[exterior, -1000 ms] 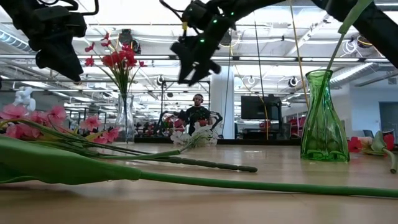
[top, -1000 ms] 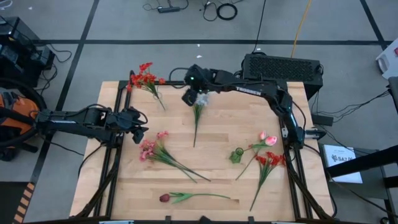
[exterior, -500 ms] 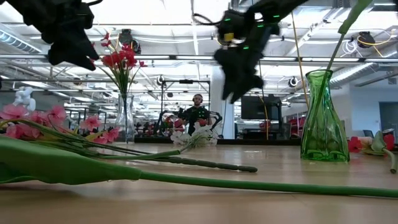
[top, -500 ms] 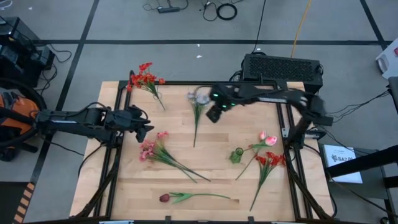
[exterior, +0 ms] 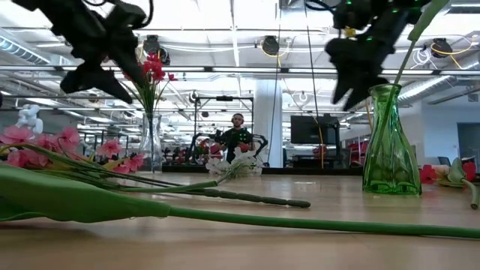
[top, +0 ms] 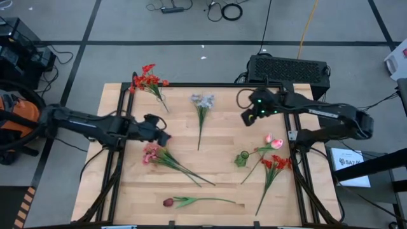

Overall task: Sort flowers into vase by color
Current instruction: Put the pink flowers into the green vase

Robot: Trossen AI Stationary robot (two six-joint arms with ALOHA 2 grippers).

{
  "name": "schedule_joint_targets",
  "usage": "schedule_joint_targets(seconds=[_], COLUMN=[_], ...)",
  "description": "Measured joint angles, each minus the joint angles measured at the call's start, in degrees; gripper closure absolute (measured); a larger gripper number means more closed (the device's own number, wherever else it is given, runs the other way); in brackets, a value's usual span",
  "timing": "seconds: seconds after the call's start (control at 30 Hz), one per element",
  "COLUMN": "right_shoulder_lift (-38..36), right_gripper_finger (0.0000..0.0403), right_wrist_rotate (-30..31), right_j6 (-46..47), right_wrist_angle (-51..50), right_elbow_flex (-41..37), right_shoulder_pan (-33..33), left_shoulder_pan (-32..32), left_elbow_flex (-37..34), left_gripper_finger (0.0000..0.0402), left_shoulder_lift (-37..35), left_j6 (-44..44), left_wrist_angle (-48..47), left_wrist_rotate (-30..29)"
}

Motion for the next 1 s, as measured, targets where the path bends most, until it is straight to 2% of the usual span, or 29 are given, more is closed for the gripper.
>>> schedule_joint_targets(seconds=[0.27,0.4,0.57,0.67,0.77,0.87,1.0], right_shoulder_lift=[-5.9,-7.5,-7.9,-8.0,-8.0,-8.0,-8.0], right_gripper_finger=[0.0222,0.0222,0.0222,0.0222,0.0222,0.0222,0.0222], right_wrist_rotate=[-0.2,-0.2,-0.2,-0.2,-0.2,-0.1,0.0], right_j6=[-7.8,-13.2,-19.4,-22.0,-23.9,-25.1,-25.5], right_wrist_angle=[-17.0,-18.5,-18.5,-18.6,-18.6,-18.5,-17.6], right_elbow_flex=[-0.1,-0.1,-0.1,-0.1,-0.1,-0.1,-0.1], right_shoulder_pan=[-5.3,-6.7,-7.3,-7.3,-7.3,-7.3,-7.3], left_shoulder_pan=[-5.7,-7.8,-11.8,-14.5,-17.0,-18.2,-17.9], left_elbow_flex=[14.8,24.4,32.8,34.4,34.4,34.4,34.4], left_gripper_finger=[0.0208,0.0208,0.0208,0.0208,0.0208,0.0208,0.0208], left_shoulder_lift=[18.0,27.3,35.9,39.1,41.0,42.3,43.6], left_j6=[-13.7,-21.4,-36.9,-50.1,-61.9,-64.3,-64.4], left_wrist_angle=[-2.7,-9.9,-18.5,-23.5,-25.4,-24.3,-23.2], left_wrist_rotate=[-7.0,-7.3,-7.4,-6.1,-1.2,3.2,1.2])
